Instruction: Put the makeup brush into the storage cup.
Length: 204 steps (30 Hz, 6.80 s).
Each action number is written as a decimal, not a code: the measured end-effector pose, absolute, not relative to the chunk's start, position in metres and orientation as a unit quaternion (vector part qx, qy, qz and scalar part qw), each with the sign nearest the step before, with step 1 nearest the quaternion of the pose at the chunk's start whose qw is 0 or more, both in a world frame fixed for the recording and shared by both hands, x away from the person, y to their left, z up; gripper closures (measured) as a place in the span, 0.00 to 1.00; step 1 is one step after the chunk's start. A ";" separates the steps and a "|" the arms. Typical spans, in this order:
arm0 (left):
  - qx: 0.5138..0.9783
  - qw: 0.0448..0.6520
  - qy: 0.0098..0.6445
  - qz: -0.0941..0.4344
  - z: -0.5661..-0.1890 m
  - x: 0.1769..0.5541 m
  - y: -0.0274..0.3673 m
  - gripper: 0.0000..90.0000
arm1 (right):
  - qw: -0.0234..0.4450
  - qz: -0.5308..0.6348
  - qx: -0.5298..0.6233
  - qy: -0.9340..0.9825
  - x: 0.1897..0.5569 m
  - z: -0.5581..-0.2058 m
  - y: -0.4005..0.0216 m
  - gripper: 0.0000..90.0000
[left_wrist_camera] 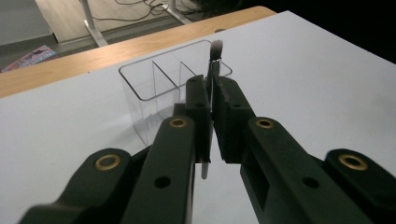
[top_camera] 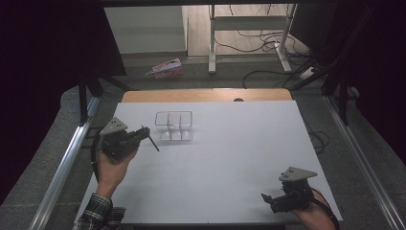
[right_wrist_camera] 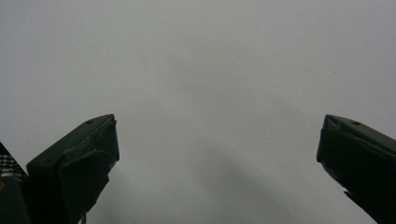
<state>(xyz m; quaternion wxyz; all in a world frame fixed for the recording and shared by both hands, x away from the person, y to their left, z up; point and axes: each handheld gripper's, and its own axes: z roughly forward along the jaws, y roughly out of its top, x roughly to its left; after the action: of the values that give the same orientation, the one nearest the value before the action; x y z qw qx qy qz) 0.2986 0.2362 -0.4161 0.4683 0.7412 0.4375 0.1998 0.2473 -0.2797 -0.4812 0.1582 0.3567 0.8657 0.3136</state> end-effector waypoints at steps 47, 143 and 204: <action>0.724 0.466 0.437 0.258 -0.369 0.349 0.230 0.95 | 0.143 0.318 0.357 0.867 0.243 -0.485 -0.283 0.00; 0.729 0.431 0.488 0.210 -0.442 0.397 0.210 0.00 | 0.133 0.299 0.335 0.884 0.241 -0.488 -0.278 0.00; 0.761 0.424 0.455 0.185 -0.444 0.355 0.218 0.00 | 0.134 0.319 0.342 0.873 0.242 -0.486 -0.280 0.00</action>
<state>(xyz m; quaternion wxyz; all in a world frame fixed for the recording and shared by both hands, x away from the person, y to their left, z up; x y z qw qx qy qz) 0.3548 0.2185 -0.4438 0.4236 0.7609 0.4554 0.1851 0.2421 -0.2798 -0.4859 0.1341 0.3424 0.8735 0.3192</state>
